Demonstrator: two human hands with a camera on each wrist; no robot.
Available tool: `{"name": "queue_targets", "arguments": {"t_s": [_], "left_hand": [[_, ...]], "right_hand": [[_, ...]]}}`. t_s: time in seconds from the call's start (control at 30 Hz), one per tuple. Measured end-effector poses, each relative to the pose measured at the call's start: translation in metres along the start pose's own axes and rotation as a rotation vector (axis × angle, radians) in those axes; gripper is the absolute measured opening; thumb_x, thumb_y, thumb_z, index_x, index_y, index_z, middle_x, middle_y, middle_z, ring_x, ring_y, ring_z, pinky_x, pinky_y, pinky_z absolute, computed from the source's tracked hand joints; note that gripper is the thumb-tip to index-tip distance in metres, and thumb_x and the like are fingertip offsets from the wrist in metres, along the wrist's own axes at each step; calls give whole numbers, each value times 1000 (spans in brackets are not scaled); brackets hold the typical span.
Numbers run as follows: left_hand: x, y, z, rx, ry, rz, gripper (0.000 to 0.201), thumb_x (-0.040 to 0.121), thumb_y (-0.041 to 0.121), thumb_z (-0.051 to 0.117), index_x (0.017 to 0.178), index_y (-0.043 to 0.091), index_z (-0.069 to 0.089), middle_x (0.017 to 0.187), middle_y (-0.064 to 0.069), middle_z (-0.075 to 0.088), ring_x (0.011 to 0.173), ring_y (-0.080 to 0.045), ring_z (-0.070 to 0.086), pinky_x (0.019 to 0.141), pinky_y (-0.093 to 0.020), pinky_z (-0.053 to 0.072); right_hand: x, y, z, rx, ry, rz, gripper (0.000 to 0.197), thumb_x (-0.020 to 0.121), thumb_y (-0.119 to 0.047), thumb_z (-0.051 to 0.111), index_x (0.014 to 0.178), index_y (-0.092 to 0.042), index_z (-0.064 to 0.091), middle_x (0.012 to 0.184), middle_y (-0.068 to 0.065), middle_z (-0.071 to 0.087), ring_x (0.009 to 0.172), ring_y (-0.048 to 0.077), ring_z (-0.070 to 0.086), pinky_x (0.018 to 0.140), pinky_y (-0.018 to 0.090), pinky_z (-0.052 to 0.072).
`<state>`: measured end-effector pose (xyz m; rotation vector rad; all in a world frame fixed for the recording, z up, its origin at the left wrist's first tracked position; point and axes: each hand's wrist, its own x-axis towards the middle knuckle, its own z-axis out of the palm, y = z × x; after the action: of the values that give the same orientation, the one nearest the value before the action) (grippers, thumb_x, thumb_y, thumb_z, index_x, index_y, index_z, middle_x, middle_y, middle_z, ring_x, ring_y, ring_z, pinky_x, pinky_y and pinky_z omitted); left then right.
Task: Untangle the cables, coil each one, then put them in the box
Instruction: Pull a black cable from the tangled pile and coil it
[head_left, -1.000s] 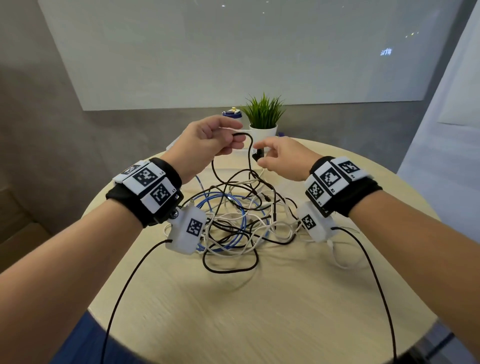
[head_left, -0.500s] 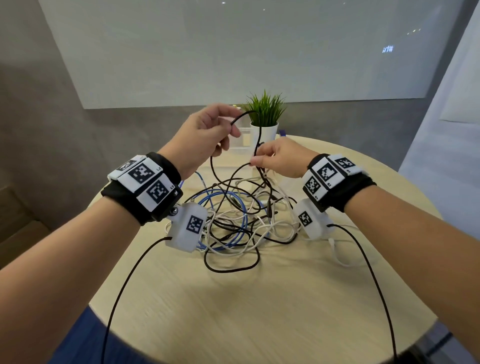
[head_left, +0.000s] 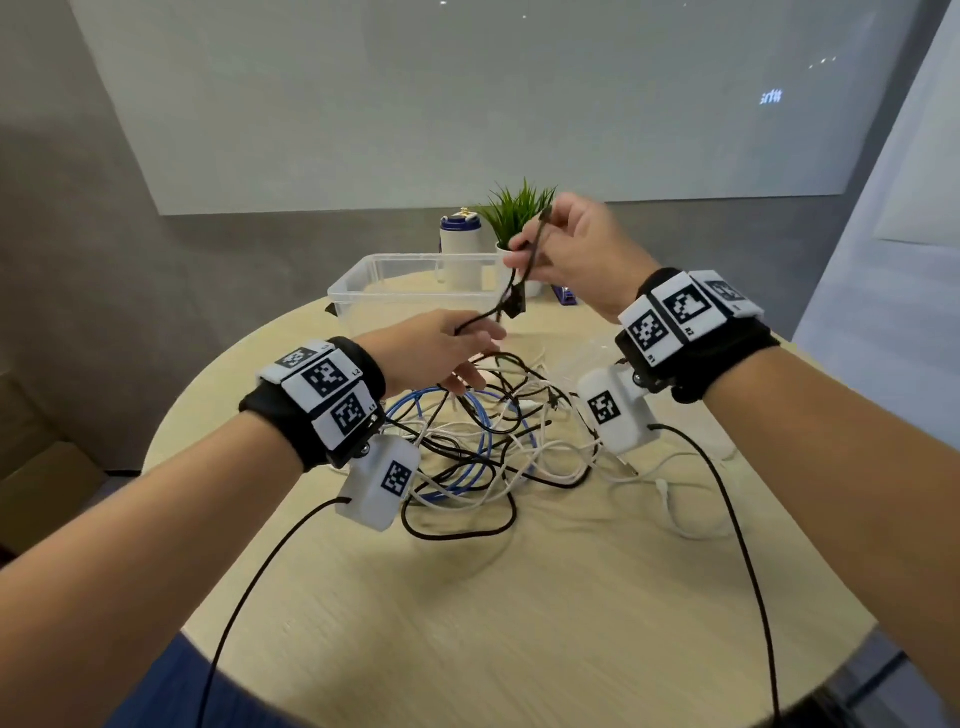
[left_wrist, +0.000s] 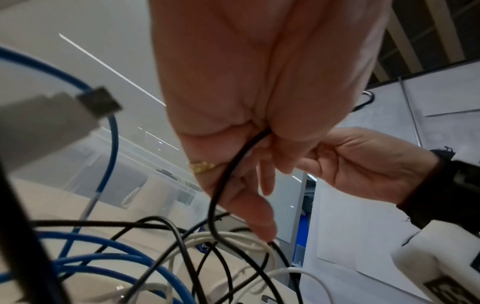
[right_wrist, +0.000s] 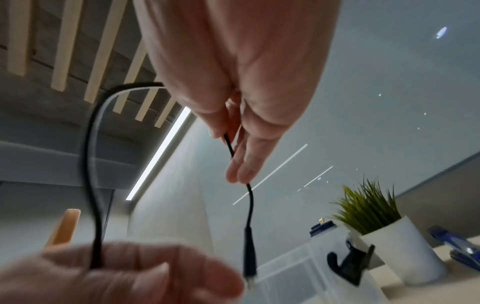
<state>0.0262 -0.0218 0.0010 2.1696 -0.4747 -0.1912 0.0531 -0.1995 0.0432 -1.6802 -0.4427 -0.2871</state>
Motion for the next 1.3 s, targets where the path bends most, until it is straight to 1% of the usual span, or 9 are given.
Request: {"name": "queue_targets", "arguments": {"t_s": [0.23,0.33,0.47,0.57,0.77,0.9,1.03,1.13,1.3], "left_hand": [[-8,2,-17,-47,46,142,12,86,8,65,92,19,66,91,-2,71,82,-12,63,71,-21,51],[-17,16,-23,-307,62,274,23,70,10,75,89,11,62,70,3,69,58,-9,59,59,-19,48],[-23,27,-28,-419,209,404,5,84,13,66,81,12,61,55,7,57,48,-6,44,48,-15,36],[-19,25,-32,-306,352,351,15,93,13,56,79,14,61,58,9,61,51,-6,47,51,-16,39],[-16,7,-34,89,459,118,14,93,27,57,80,22,62,70,4,54,63,-14,46,63,-26,40],[-19,6,-36,-39,491,102,18,96,16,52,78,16,56,78,-5,56,60,-14,52,69,-30,52],[-25,6,-42,-203,496,157,20,97,9,48,79,13,55,77,-4,58,61,-12,55,70,-25,56],[-28,6,-50,-280,541,178,21,99,8,44,81,12,54,78,-4,59,60,-12,56,68,-21,56],[-28,-7,-50,-199,417,14,20,99,12,44,89,13,61,94,-9,62,80,-17,59,84,-30,55]], "right_hand": [[1,-5,-20,-340,126,-96,20,91,-11,61,76,-22,52,76,5,64,68,18,63,71,40,58],[-4,3,-20,-409,135,-71,19,92,-13,59,77,-22,51,79,8,65,63,16,60,66,36,56],[-9,11,-20,-390,175,-22,15,93,-15,57,80,-21,52,76,6,63,58,14,56,57,31,51],[-16,14,-19,-399,127,26,15,92,-15,56,79,-21,54,72,3,62,58,13,54,53,28,46],[-42,27,5,-390,-251,290,20,95,-4,47,86,-18,58,67,3,54,57,13,55,59,31,50],[-51,34,25,-582,-398,286,13,90,-31,62,96,-19,61,71,-2,50,57,13,49,53,29,46],[-51,36,41,-763,-399,304,37,81,-40,71,107,-18,57,85,-3,56,71,13,54,53,26,44],[-49,33,44,-852,-394,287,21,91,-33,60,96,-12,63,82,3,58,66,13,51,52,24,39],[-41,25,35,-631,-259,337,36,100,-36,39,81,-13,60,70,1,56,53,13,48,48,24,39]]}}
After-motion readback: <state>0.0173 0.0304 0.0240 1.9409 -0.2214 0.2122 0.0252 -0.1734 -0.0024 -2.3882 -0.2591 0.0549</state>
